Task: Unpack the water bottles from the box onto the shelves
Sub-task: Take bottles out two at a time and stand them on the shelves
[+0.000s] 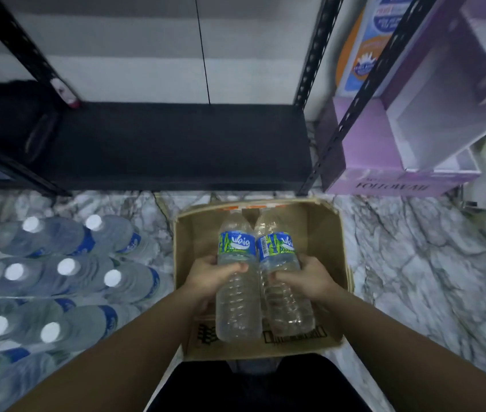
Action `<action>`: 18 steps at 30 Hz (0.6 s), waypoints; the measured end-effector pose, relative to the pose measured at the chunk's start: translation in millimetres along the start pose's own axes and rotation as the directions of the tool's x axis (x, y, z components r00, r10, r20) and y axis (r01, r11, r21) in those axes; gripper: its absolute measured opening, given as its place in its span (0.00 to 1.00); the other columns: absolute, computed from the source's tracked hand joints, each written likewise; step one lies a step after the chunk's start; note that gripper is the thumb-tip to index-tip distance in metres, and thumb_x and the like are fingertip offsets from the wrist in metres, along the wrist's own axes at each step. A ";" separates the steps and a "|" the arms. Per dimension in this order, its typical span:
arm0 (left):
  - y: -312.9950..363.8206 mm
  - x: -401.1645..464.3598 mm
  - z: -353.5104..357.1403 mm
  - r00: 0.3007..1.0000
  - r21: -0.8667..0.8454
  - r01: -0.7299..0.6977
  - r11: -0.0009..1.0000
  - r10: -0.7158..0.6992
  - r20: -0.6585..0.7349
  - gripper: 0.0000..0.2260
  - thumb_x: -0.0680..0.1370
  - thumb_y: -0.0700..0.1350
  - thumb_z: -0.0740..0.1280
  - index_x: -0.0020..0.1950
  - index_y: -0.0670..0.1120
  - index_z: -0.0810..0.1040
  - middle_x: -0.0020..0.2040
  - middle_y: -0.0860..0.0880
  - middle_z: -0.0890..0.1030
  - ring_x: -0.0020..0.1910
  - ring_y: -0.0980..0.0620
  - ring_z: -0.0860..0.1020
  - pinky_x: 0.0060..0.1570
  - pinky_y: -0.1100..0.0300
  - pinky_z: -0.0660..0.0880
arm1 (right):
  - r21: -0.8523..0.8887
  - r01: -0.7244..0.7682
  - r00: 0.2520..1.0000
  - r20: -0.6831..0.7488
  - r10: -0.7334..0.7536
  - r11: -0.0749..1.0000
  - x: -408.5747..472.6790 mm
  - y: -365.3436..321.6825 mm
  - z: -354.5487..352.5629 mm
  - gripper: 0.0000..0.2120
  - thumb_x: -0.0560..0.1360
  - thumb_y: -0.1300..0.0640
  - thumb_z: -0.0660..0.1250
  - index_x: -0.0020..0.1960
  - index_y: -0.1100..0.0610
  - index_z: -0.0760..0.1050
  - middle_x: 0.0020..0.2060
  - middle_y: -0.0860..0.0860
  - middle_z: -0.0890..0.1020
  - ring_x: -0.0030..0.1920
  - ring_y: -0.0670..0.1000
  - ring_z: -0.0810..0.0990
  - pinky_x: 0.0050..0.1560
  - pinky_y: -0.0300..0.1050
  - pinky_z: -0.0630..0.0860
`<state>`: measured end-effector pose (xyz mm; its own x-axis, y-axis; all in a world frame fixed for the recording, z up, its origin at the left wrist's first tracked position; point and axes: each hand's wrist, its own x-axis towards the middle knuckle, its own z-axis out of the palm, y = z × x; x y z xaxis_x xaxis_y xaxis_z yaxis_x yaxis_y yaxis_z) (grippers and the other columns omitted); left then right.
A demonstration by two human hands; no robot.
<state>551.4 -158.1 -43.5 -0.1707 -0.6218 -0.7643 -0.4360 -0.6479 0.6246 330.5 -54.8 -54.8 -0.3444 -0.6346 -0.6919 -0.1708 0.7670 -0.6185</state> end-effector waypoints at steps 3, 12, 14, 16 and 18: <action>13.6 -22.9 -7.4 0.999 -0.059 0.031 0.998 -0.029 0.024 0.16 0.68 0.45 0.84 0.51 0.42 0.86 0.40 0.46 0.89 0.38 0.48 0.88 0.40 0.58 0.83 | 0.067 -0.018 0.999 0.028 0.016 0.998 -26.9 -22.0 -14.6 0.16 0.63 0.48 0.84 0.46 0.54 0.88 0.39 0.48 0.89 0.41 0.48 0.89 0.42 0.44 0.84; -3.7 -19.8 -0.7 0.997 -0.112 0.073 0.991 -0.073 0.008 0.27 0.61 0.50 0.87 0.55 0.41 0.85 0.44 0.44 0.89 0.43 0.44 0.89 0.46 0.51 0.85 | 0.075 -0.046 0.999 0.006 0.046 0.996 -22.5 -16.3 -0.8 0.29 0.52 0.37 0.83 0.47 0.52 0.88 0.40 0.46 0.89 0.42 0.48 0.89 0.52 0.53 0.86; -10.2 -20.9 0.9 0.996 -0.126 0.090 0.988 -0.091 -0.003 0.25 0.62 0.48 0.87 0.53 0.40 0.86 0.42 0.43 0.89 0.41 0.43 0.89 0.42 0.51 0.85 | 0.077 -0.049 0.999 0.004 0.049 0.996 -22.3 -11.3 4.2 0.28 0.52 0.36 0.82 0.46 0.51 0.88 0.38 0.46 0.89 0.42 0.47 0.89 0.51 0.52 0.86; -17.5 -23.6 1.6 0.995 -0.114 0.097 0.989 -0.099 -0.009 0.22 0.63 0.48 0.87 0.52 0.40 0.86 0.41 0.43 0.89 0.41 0.42 0.89 0.42 0.49 0.85 | 0.103 -0.050 0.999 0.006 0.049 0.993 -27.3 -7.2 8.1 0.26 0.53 0.38 0.82 0.46 0.51 0.88 0.38 0.46 0.89 0.41 0.48 0.89 0.50 0.54 0.87; -18.6 -31.6 1.3 0.996 -0.117 0.087 0.989 -0.090 -0.019 0.21 0.63 0.48 0.87 0.51 0.41 0.87 0.41 0.43 0.89 0.40 0.43 0.89 0.42 0.47 0.86 | 0.130 -0.021 1.000 0.005 0.020 0.991 -34.5 -5.0 9.1 0.24 0.55 0.40 0.83 0.47 0.50 0.88 0.40 0.47 0.89 0.42 0.49 0.89 0.50 0.54 0.87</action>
<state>563.7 -125.9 -31.1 -0.1139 -0.5697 -0.8139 -0.3432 -0.7462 0.5704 351.6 -37.6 -31.3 -0.3430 -0.6193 -0.7063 -0.0419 0.7613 -0.6471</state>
